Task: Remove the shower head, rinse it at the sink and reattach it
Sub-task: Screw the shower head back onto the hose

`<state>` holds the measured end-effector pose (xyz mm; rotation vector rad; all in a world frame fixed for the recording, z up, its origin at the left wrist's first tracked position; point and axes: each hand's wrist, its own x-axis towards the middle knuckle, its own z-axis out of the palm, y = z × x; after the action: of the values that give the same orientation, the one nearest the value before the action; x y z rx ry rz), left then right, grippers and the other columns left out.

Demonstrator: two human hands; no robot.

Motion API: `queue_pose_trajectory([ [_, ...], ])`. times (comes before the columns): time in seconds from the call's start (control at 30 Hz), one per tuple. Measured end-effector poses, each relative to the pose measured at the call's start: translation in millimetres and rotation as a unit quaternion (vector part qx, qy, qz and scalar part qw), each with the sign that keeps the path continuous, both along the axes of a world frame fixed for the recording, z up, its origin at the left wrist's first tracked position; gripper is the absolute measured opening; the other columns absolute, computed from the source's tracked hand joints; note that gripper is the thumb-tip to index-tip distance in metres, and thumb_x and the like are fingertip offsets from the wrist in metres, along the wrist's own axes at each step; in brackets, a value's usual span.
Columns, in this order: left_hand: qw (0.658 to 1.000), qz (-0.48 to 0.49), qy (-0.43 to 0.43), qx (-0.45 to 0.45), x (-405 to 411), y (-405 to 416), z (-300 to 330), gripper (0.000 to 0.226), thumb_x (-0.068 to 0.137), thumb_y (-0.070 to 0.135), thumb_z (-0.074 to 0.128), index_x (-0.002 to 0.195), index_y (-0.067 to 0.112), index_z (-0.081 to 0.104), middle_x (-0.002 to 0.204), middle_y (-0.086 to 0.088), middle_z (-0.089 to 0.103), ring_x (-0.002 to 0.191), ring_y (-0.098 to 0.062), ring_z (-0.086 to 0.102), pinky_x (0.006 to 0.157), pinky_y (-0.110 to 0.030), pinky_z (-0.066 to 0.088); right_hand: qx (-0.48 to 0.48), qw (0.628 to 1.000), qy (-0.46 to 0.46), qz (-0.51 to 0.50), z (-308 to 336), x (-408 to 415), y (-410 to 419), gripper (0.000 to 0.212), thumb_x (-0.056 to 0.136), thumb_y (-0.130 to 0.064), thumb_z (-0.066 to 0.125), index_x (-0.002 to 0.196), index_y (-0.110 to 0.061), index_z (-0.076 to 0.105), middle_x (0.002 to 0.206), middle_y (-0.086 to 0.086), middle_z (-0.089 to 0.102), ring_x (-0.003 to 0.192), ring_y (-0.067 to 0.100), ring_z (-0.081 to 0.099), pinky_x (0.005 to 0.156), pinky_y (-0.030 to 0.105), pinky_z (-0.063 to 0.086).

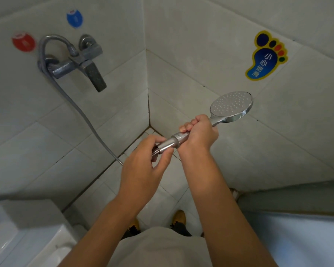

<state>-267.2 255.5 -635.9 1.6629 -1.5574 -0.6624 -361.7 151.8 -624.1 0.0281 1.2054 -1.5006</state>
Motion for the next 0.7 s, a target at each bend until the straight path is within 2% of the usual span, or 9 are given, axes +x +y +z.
queue_pose_trajectory([
  [0.07,1.000,0.001,0.002,0.001,-1.3,0.9,0.4,0.026,0.089,0.032,0.060,0.114,0.030,0.054,0.071,0.017,0.044,0.062,-0.006,0.046,0.054,-0.016,0.036,0.001,1.000,-0.005,-0.002,-0.1,-0.5,-0.3,0.018,0.088,0.006,0.039,0.095,-0.011,0.039,0.055,0.001,0.033,0.039,0.012,0.031,0.038,0.023,0.033],
  [0.13,1.000,0.008,0.014,0.012,-2.0,2.0,0.6,0.037,0.086,0.040,0.062,0.119,0.034,0.047,0.071,0.014,0.042,0.061,-0.007,0.044,0.052,-0.018,0.037,-0.001,1.000,-0.002,0.004,-0.2,-0.3,0.6,0.019,0.088,0.006,0.040,0.094,-0.012,0.039,0.055,0.001,0.034,0.039,0.012,0.031,0.039,0.023,0.034],
  [0.2,0.999,0.017,0.027,0.022,-2.4,1.7,0.9,0.038,0.086,0.056,0.053,0.116,0.033,0.050,0.071,0.013,0.045,0.061,-0.006,0.046,0.051,-0.018,0.037,-0.003,1.000,0.008,0.007,0.2,0.3,1.2,0.019,0.088,0.006,0.040,0.095,-0.011,0.040,0.055,0.001,0.034,0.039,0.013,0.031,0.039,0.023,0.034],
  [0.27,0.999,0.017,0.037,0.022,-1.9,0.0,0.3,0.040,0.091,0.062,0.037,0.100,0.029,0.058,0.070,0.012,0.051,0.058,-0.007,0.047,0.051,-0.018,0.033,-0.003,1.000,0.009,0.004,0.6,1.3,0.6,0.019,0.087,0.007,0.039,0.095,-0.011,0.040,0.055,0.001,0.034,0.039,0.013,0.031,0.039,0.022,0.033],
  [0.37,1.000,0.016,0.008,0.019,-1.4,-2.0,0.4,0.039,0.094,0.053,0.035,0.091,0.024,0.061,0.069,0.009,0.053,0.056,-0.009,0.047,0.051,-0.019,0.032,0.001,1.000,0.005,0.006,1.0,2.1,-0.1,0.018,0.088,0.006,0.040,0.094,-0.011,0.040,0.056,0.001,0.033,0.041,0.013,0.031,0.039,0.023,0.033],
  [0.47,1.000,0.007,0.012,0.013,-0.2,-1.9,-1.4,0.014,0.093,0.035,0.054,0.105,0.028,0.056,0.072,0.014,0.049,0.060,-0.007,0.047,0.053,-0.017,0.037,0.000,1.000,-0.001,0.008,0.1,1.0,-1.2,0.019,0.087,0.006,0.040,0.095,-0.011,0.039,0.056,0.001,0.034,0.041,0.013,0.031,0.039,0.023,0.034],
  [0.53,0.999,0.008,0.024,0.020,-0.4,-0.9,-2.8,0.030,0.088,0.026,0.064,0.113,0.033,0.048,0.074,0.012,0.046,0.061,-0.008,0.046,0.053,-0.021,0.040,-0.001,1.000,-0.006,0.009,0.6,0.5,-1.6,0.019,0.087,0.006,0.040,0.095,-0.011,0.039,0.056,0.001,0.034,0.041,0.013,0.031,0.039,0.023,0.034],
  [0.6,0.999,0.014,0.040,0.025,-1.2,-0.2,-2.4,0.039,0.086,0.036,0.066,0.118,0.033,0.045,0.075,0.012,0.043,0.059,-0.008,0.044,0.051,-0.023,0.040,-0.004,1.000,-0.001,0.011,1.5,0.5,-1.7,0.019,0.087,0.007,0.040,0.095,-0.011,0.040,0.056,0.001,0.034,0.041,0.013,0.030,0.039,0.023,0.034],
  [0.7,0.998,0.021,0.048,0.026,-2.0,-1.7,-1.5,0.038,0.088,0.060,0.043,0.110,0.031,0.053,0.077,0.012,0.048,0.062,-0.009,0.048,0.053,-0.020,0.038,-0.009,1.000,0.008,0.008,2.4,0.9,-2.5,0.019,0.087,0.007,0.040,0.093,-0.011,0.041,0.055,0.001,0.034,0.040,0.013,0.030,0.039,0.023,0.033],
])
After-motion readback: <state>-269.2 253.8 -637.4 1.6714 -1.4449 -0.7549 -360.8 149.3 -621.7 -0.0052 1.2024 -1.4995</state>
